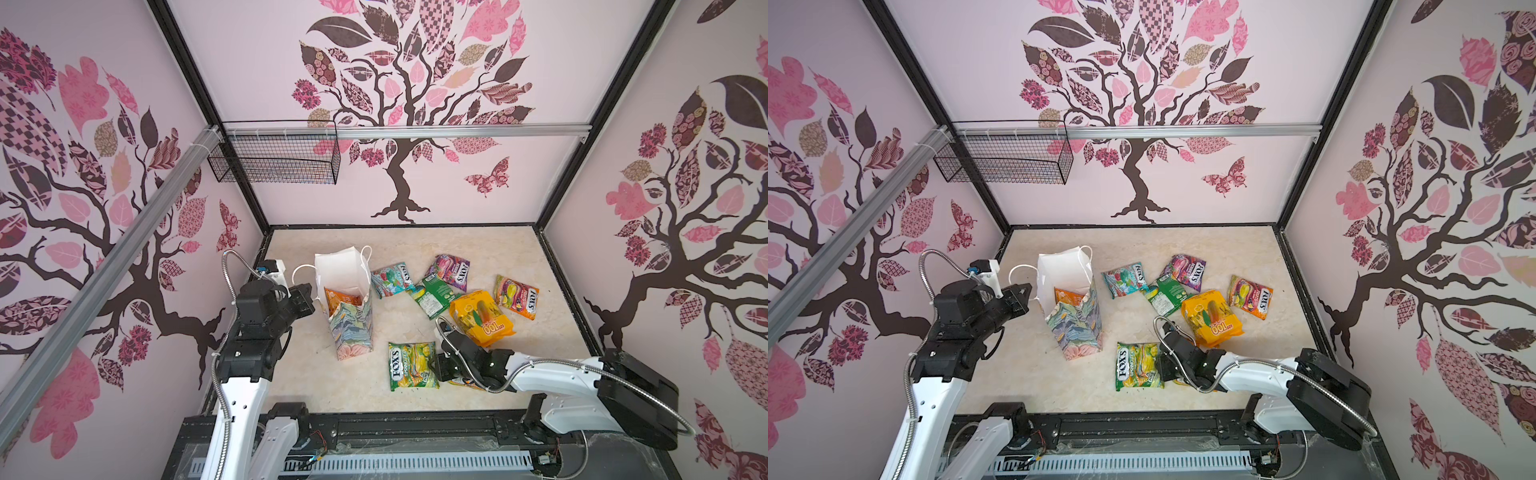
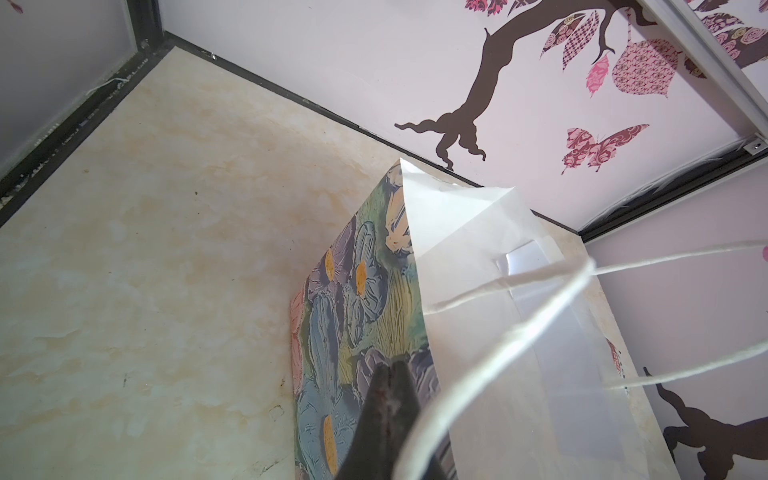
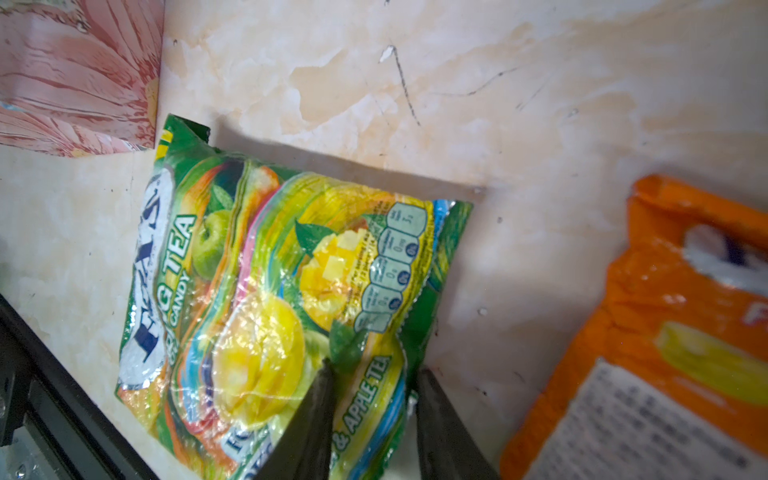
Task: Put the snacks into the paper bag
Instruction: 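Lower the right gripper and close it on the FOX'S Spring Tea bag edge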
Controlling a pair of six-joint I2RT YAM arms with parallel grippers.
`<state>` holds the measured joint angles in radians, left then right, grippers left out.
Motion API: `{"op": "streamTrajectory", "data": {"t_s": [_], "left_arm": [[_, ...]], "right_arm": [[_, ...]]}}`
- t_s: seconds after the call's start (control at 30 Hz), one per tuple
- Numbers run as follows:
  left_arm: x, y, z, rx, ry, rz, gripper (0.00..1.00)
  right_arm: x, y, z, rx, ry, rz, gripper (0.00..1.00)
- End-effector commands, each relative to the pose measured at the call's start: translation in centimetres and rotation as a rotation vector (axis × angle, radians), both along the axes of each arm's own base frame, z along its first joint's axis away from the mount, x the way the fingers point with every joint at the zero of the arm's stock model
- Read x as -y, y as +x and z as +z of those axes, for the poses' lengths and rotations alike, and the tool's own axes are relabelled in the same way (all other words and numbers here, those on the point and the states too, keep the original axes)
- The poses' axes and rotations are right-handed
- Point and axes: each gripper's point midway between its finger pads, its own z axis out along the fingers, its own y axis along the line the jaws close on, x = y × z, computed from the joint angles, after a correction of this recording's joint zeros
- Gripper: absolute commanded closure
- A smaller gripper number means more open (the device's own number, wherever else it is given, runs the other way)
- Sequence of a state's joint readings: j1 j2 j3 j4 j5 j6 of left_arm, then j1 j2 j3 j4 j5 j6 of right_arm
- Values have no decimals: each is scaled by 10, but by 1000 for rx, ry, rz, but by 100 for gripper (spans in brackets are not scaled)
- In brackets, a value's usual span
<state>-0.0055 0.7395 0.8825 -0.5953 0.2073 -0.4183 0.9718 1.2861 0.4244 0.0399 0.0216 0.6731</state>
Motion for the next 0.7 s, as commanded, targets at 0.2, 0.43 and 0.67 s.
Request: {"op": "streamTrajectory", "data": {"t_s": [0.2,0.43,0.67], "left_arm": [[1,-1,13,38,9,-11,97],[1,-1,13,38,9,-9,97],[1,-1,14,41,9,-8,98]], "right_arm": [[13,-5,-19,-40,-88,-5,66],[12,-5,-18,-42,-80,-9,76],[8,-4,-16,-43,-59,-13,89]]}}
